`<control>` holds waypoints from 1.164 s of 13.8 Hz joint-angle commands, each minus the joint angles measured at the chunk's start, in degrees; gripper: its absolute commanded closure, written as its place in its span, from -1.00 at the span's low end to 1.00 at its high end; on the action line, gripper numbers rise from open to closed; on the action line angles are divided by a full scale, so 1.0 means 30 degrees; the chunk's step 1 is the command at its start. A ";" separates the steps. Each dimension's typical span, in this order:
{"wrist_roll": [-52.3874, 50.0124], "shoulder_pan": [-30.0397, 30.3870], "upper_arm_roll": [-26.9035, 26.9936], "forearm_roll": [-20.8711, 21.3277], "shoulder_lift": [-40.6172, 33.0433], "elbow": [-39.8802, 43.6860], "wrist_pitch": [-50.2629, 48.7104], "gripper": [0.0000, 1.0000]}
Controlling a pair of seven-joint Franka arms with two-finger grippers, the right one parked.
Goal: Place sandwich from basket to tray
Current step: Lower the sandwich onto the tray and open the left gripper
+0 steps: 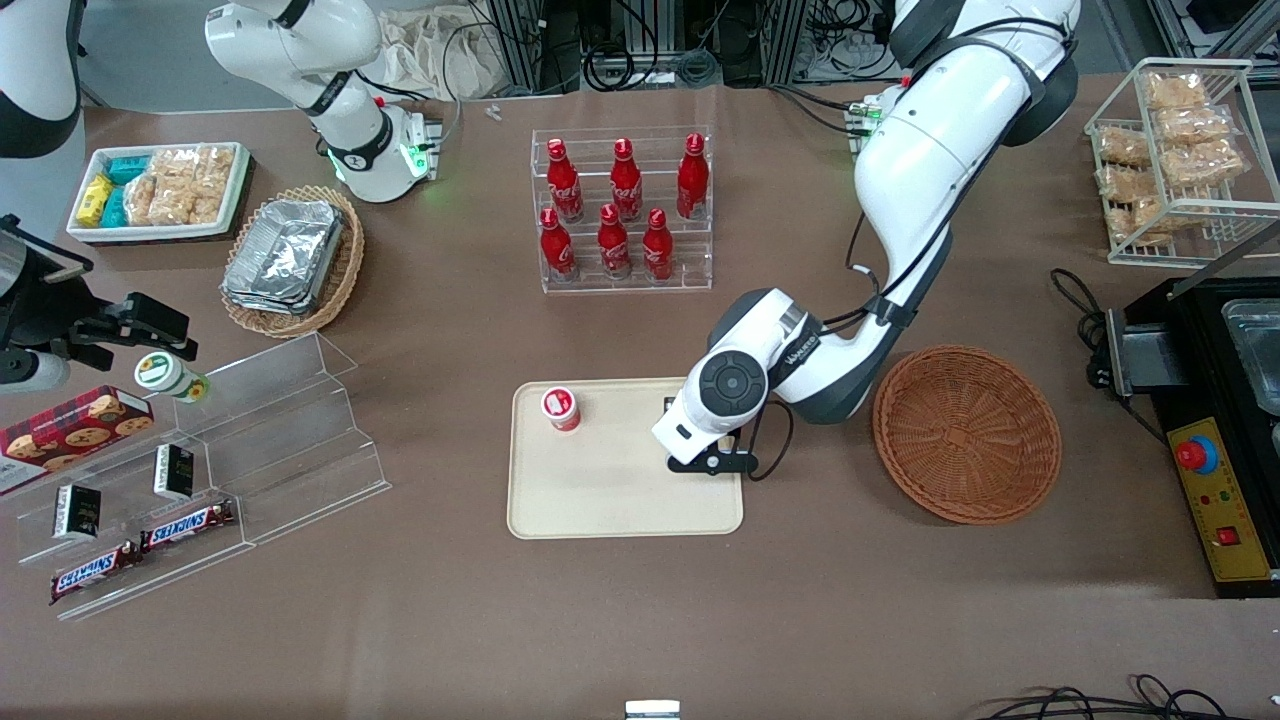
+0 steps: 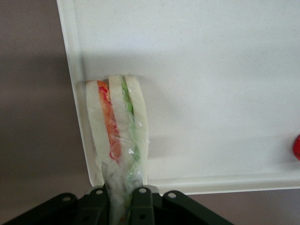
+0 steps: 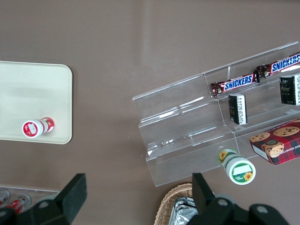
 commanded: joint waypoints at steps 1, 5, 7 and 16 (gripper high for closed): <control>-0.0034 -0.0243 0.0092 0.0343 0.0602 0.0654 0.0025 0.16; -0.0034 -0.0214 0.0092 0.0372 0.0633 0.0625 -0.0034 -1.00; -0.0063 -0.0039 0.0092 0.0342 0.0429 0.0654 -0.0209 -1.00; -0.0151 0.2569 0.0120 -0.0039 -0.3843 0.0596 -0.4629 -1.00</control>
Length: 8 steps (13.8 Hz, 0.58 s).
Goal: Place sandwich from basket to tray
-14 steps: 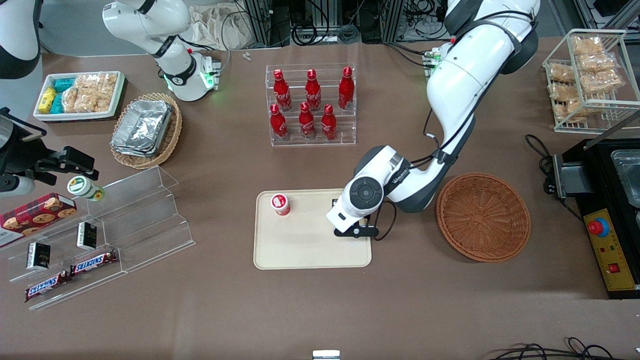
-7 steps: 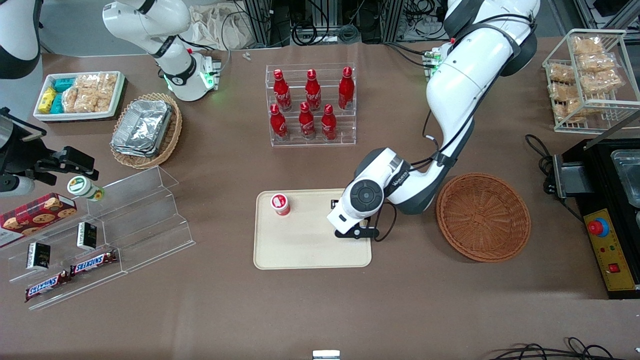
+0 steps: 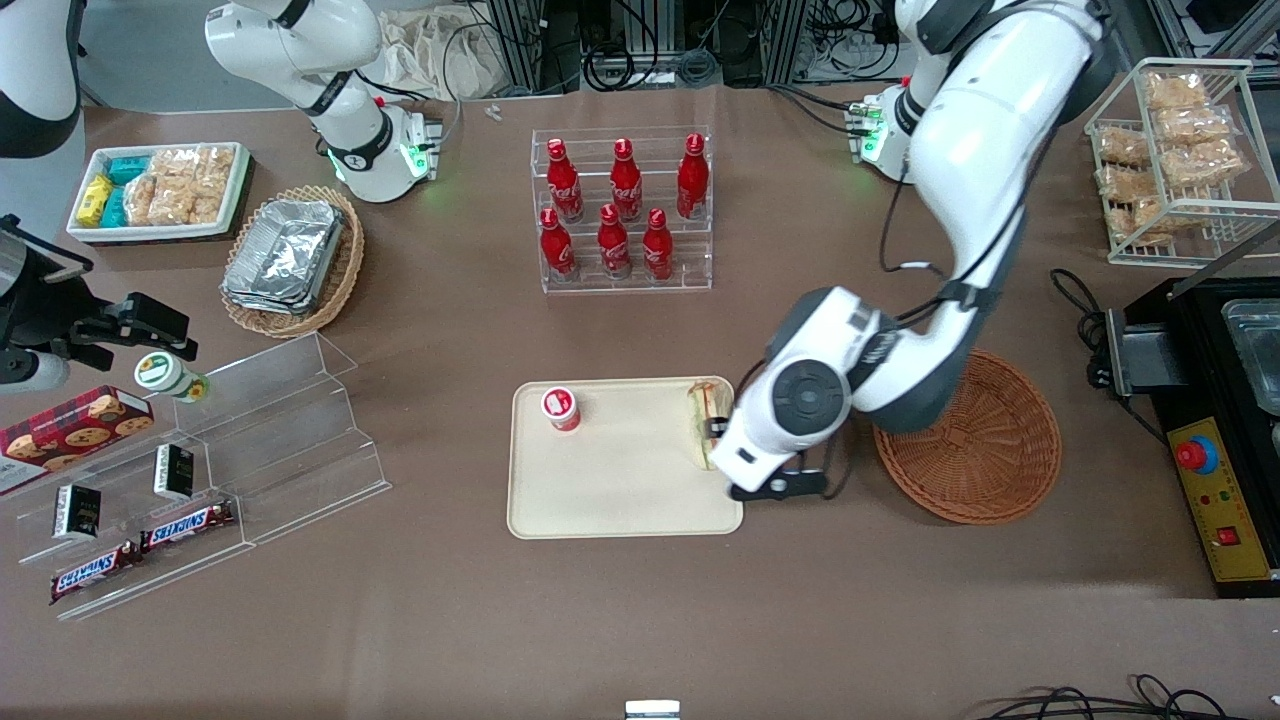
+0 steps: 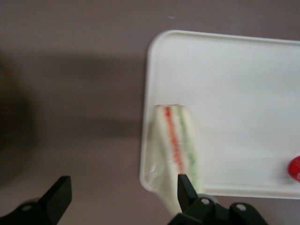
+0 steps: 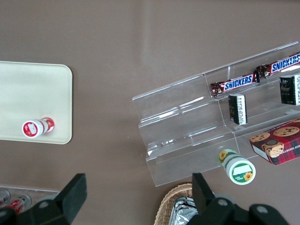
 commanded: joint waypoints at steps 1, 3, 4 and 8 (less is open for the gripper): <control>-0.0083 0.1049 -0.0067 -0.0076 -0.2209 -0.0735 -0.1258 -0.99; 0.0354 0.3157 -0.0620 -0.0338 -0.4051 -0.2077 -0.1259 -0.98; 0.1111 0.4007 -0.0740 -0.0398 -0.5105 -0.3070 -0.1230 -0.98; 0.4627 0.6470 -0.0740 -0.1893 -0.7866 -0.5041 -0.1258 -0.98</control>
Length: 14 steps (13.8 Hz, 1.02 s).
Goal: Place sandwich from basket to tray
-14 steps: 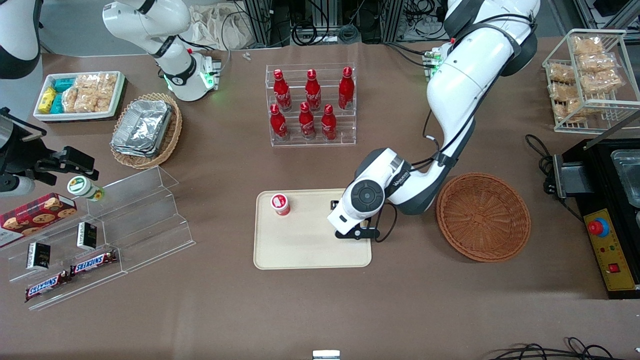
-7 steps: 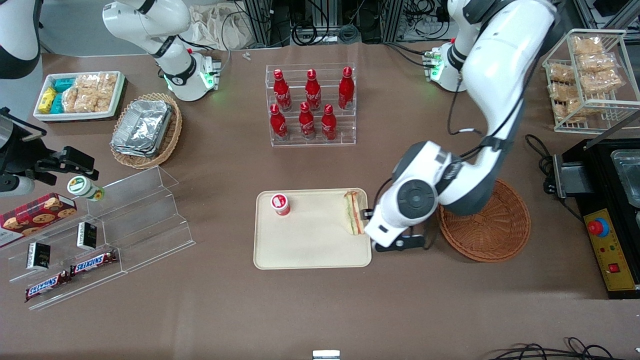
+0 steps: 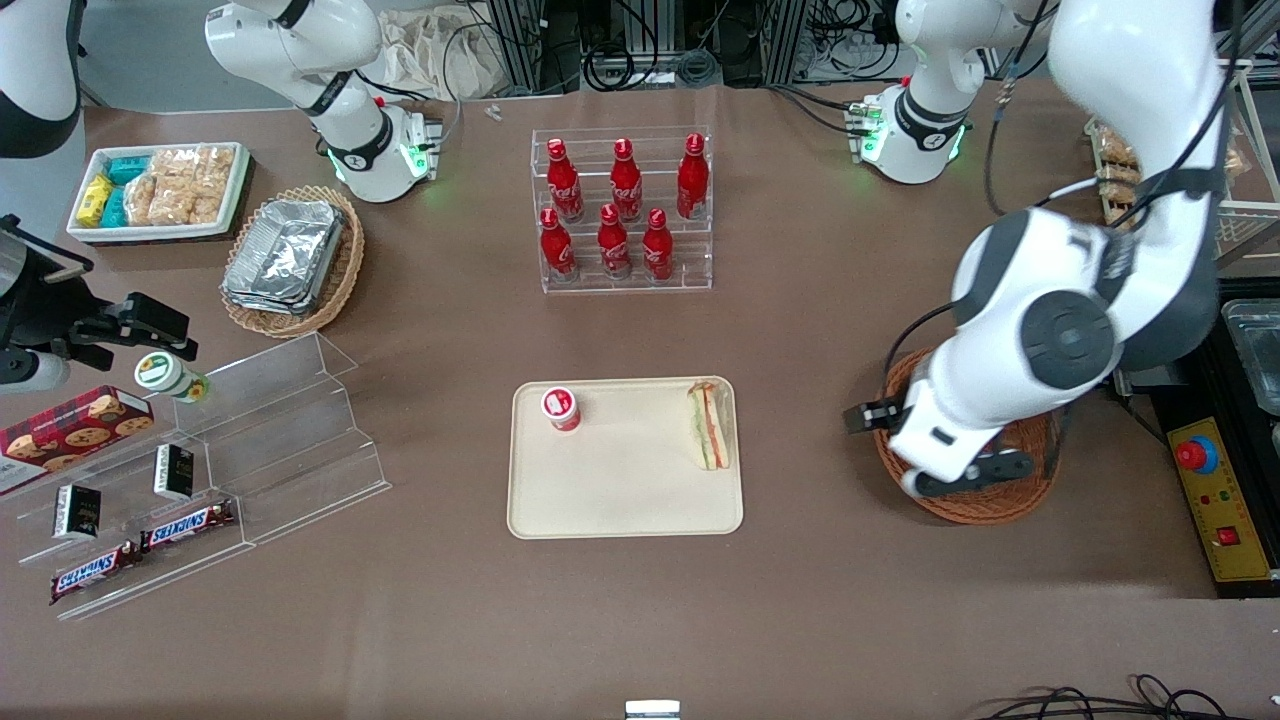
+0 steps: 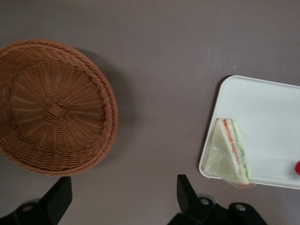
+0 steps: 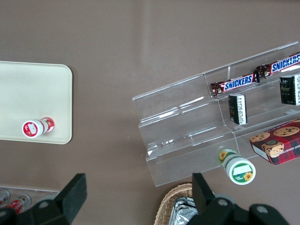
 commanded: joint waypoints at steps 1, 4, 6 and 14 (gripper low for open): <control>0.1873 0.1647 -0.0254 -0.0586 -0.2284 -0.2220 0.0115 -0.98; 0.3950 0.2237 0.0298 -0.0587 -0.4040 -0.3975 0.0231 -0.98; 0.5502 0.0985 0.2692 -0.1082 -0.4922 -0.4653 0.0175 -0.98; 0.8876 0.0391 0.5694 -0.1409 -0.4493 -0.3376 -0.2193 -1.00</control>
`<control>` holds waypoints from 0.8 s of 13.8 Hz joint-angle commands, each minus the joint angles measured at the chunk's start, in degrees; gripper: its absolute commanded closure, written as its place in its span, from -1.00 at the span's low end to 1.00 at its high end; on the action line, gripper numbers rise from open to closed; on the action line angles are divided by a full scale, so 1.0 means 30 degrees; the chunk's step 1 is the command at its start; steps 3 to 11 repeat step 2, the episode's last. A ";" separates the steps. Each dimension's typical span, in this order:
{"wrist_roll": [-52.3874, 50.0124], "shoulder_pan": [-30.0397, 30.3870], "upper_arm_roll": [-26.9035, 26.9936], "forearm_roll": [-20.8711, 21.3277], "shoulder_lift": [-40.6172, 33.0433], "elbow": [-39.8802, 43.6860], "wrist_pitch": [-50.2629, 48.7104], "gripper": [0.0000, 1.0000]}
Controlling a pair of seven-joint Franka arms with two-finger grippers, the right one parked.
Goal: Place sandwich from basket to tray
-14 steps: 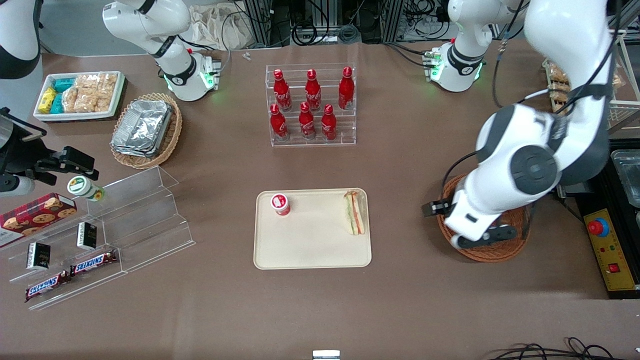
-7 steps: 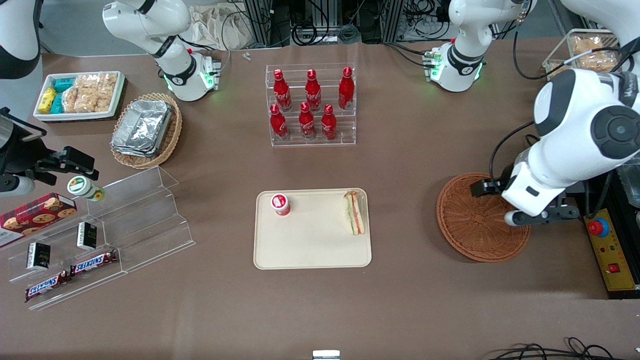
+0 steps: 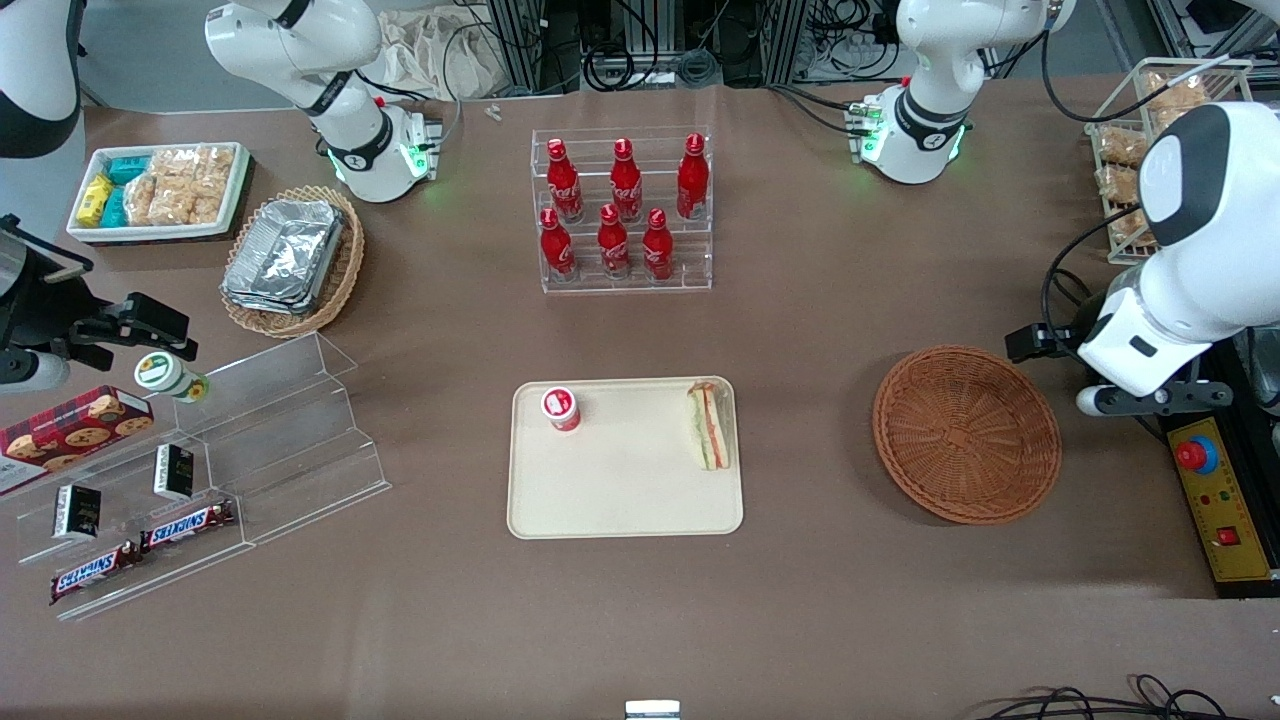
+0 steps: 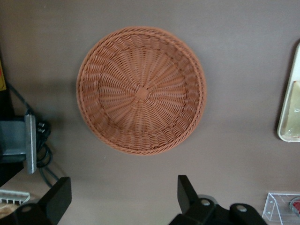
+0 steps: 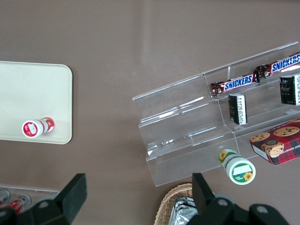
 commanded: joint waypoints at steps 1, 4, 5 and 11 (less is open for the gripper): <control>0.1015 -0.0441 0.0489 -0.0005 0.1444 0.2475 -0.1782 -1.00; 0.0960 -0.0530 0.0489 0.0025 0.1652 0.2744 -0.1990 -1.00; 0.0960 -0.0530 0.0489 0.0025 0.1652 0.2744 -0.1990 -1.00; 0.0960 -0.0530 0.0489 0.0025 0.1652 0.2744 -0.1990 -1.00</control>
